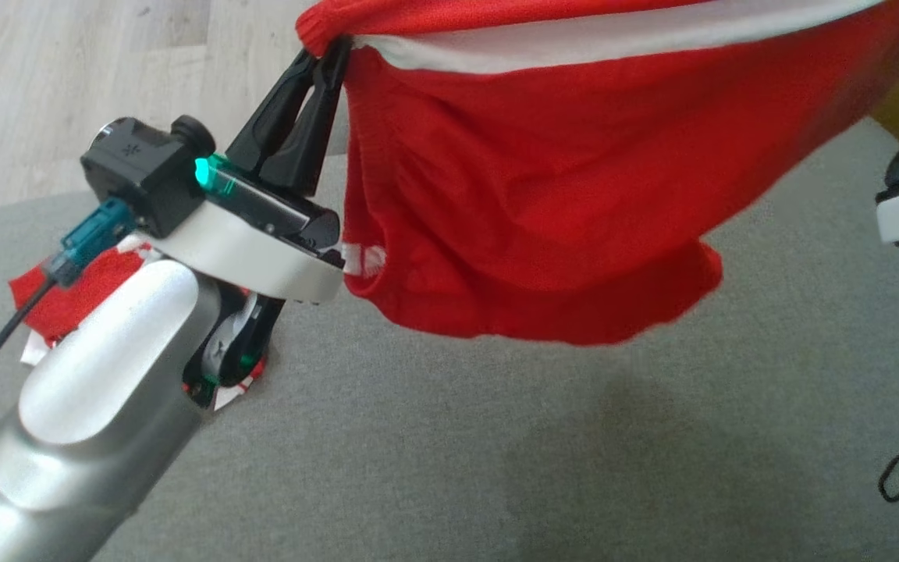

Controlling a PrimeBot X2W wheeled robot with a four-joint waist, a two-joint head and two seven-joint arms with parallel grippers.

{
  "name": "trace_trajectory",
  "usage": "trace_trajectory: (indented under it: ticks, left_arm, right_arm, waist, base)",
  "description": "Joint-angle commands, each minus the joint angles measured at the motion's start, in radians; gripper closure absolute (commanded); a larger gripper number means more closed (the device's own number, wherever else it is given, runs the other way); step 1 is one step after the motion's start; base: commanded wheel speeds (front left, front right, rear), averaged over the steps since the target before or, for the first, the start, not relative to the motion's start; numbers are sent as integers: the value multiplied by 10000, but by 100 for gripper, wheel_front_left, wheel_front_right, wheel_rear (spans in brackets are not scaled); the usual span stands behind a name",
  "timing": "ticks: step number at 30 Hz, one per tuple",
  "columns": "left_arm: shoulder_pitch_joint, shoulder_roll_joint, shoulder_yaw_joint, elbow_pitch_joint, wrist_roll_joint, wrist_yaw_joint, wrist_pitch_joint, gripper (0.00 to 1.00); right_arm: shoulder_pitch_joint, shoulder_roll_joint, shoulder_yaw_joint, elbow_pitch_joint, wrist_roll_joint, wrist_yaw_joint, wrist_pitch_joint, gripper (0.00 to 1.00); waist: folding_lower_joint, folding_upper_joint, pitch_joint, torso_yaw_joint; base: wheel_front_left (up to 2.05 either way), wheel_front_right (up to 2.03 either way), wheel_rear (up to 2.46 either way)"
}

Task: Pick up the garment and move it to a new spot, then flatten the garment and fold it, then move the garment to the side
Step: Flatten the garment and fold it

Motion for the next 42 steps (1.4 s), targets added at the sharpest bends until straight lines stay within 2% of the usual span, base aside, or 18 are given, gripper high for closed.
trace_trajectory:
  ticks: [1, 5, 10, 15, 16, 22, 27, 32, 36, 42]
  left_arm:
    - [-421, 398, 602, -272, 5, 132, 106, 100]
    - [-708, 377, 556, -63, -22, 142, 436, 100]
    - [-1667, 103, 688, 1251, -149, -266, 511, 100]
    - [-3535, -336, 855, 3152, 64, -914, 271, 100]
    - [-3535, -336, 855, 3152, 64, -914, 271, 100]
    - [-5978, -909, 983, 5310, 676, -1466, -569, 100]
    - [-6770, -1429, 897, 6734, 938, -1927, -1290, 100]
    - [-6263, -1981, 705, 7395, 1251, -2233, -1573, 100]
    - [-4957, -2274, 872, 7232, 1204, -2429, -1589, 100]
    - [-2543, -2140, 821, 6656, 1435, -2540, -1592, 100]
  right_arm:
    - [-241, 103, 96, -369, -96, -7, 176, 100]
    - [-450, 367, 23, -87, -132, -7, 575, 100]
    - [-1565, 370, 124, 1228, -50, -7, 520, 100]
    - [-3960, 159, 609, 3216, -1, -7, -343, 100]
    - [-3960, 159, 609, 3216, -1, -7, -343, 100]
    - [-6987, -110, 940, 5762, -147, -7, -1957, 100]
    - [-7788, -147, 1453, 7698, -213, -7, -3061, 100]
    - [-7291, -238, 2081, 9246, 120, -7, -3751, 100]
    - [-6492, -483, 2598, 10122, 685, -7, -4003, 100]
    - [-5081, -1016, 3837, 10699, 1810, -7, -3625, 100]
  waist:
    - [1, -1, 126, -11]
    - [1, -1, 634, -100]
    - [1, -1, 1852, -261]
    - [1, -1, 3214, -486]
    - [1, -1, 3214, -486]
    - [1, -1, 4325, -625]
    - [1, -1, 4718, -644]
    - [1, -1, 4764, -483]
    - [1, -1, 4384, -310]
    - [1, -1, 3510, -273]
  base:
    - [0, 0, 0]
    - [0, 0, 0]
    - [0, 0, 0]
    - [0, 0, 0]
    - [0, 0, 0]
    - [0, 0, 0]
    - [0, 0, 0]
    - [0, 0, 0]
    - [0, 0, 0]
    - [0, 0, 0]
